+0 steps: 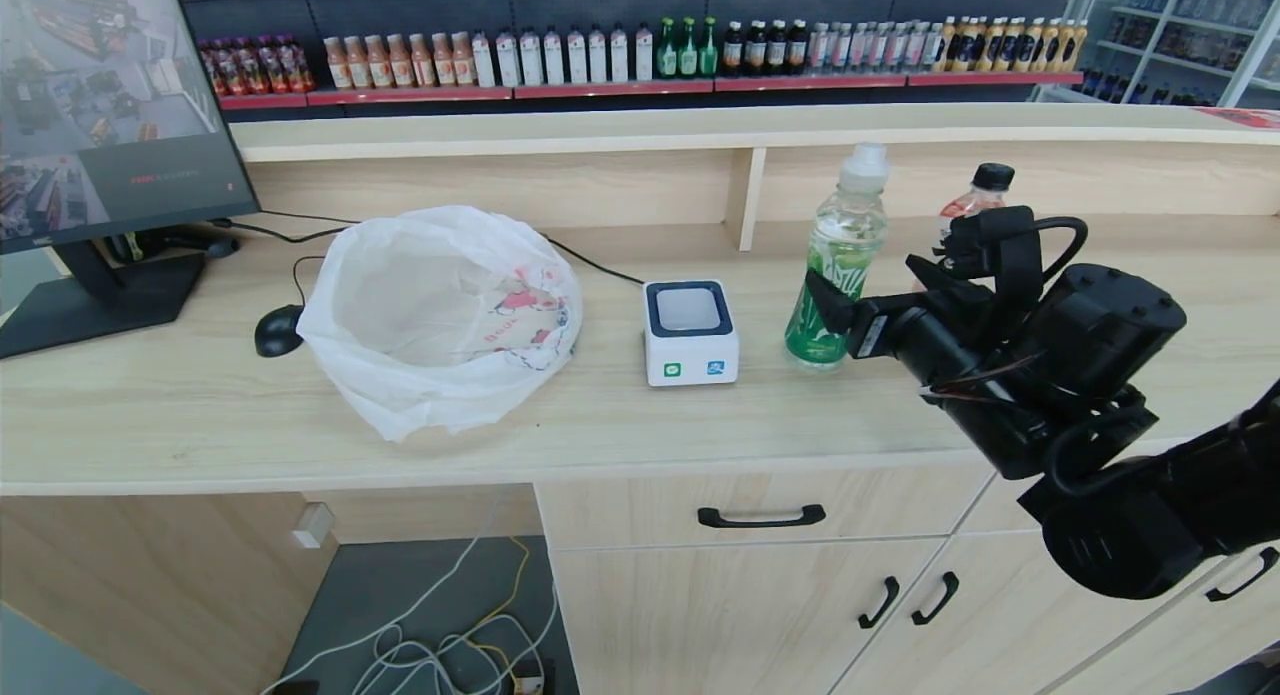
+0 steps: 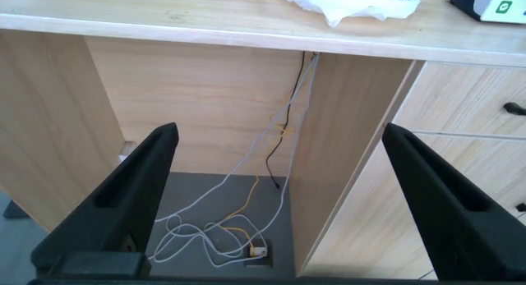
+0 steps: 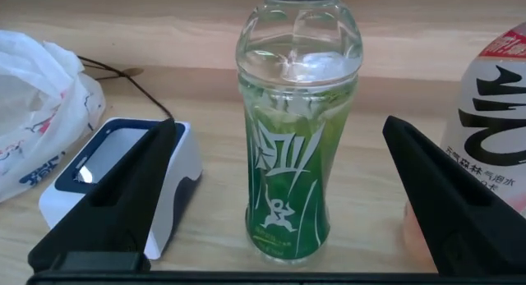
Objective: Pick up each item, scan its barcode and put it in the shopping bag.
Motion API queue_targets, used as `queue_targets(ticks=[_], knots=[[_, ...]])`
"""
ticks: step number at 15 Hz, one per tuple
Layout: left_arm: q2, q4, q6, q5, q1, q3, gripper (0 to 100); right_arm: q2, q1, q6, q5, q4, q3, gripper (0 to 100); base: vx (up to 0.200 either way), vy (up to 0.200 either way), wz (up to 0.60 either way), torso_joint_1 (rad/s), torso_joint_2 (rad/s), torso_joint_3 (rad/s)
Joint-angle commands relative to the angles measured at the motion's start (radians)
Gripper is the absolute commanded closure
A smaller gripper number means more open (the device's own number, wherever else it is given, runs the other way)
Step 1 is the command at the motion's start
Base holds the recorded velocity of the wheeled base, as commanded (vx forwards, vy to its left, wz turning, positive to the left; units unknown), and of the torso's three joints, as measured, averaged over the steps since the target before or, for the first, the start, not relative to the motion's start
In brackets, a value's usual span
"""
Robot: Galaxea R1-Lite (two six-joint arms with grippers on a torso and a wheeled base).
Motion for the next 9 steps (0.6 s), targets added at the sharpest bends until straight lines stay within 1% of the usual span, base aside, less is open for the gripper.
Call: queue_targets(ticks=[1,3,4,6,9], knots=[[0.0,0.0,-0.001,0.001,0.0,0.0,0,0.045,-0.003,0.0,-0.003,0.0,-0.047,0,0.0,0.0,0.0,0.0,0.0,0.0],[0.0,0.0,-0.001,0.001,0.0,0.0,0,0.066,0.001,0.02,-0.06,0.004,-0.096,0,0.0,0.0,0.0,0.0,0.0,0.0],[0.0,0.0,-0.001,0.001,0.0,0.0,0,0.076,-0.002,0.022,-0.062,0.004,-0.103,0,0.0,0.0,0.0,0.0,0.0,0.0],[0.0,0.0,-0.001,0.001,0.0,0.0,0,0.102,-0.04,0.02,-0.057,0.006,-0.123,0,0.0,0.0,0.0,0.0,0.0,0.0],[0.0,-0.001,-0.001,0.001,0.0,0.0,0,0.106,-0.046,0.017,-0.059,0.006,-0.122,0,0.0,0.0,0.0,0.0,0.0,0.0]])
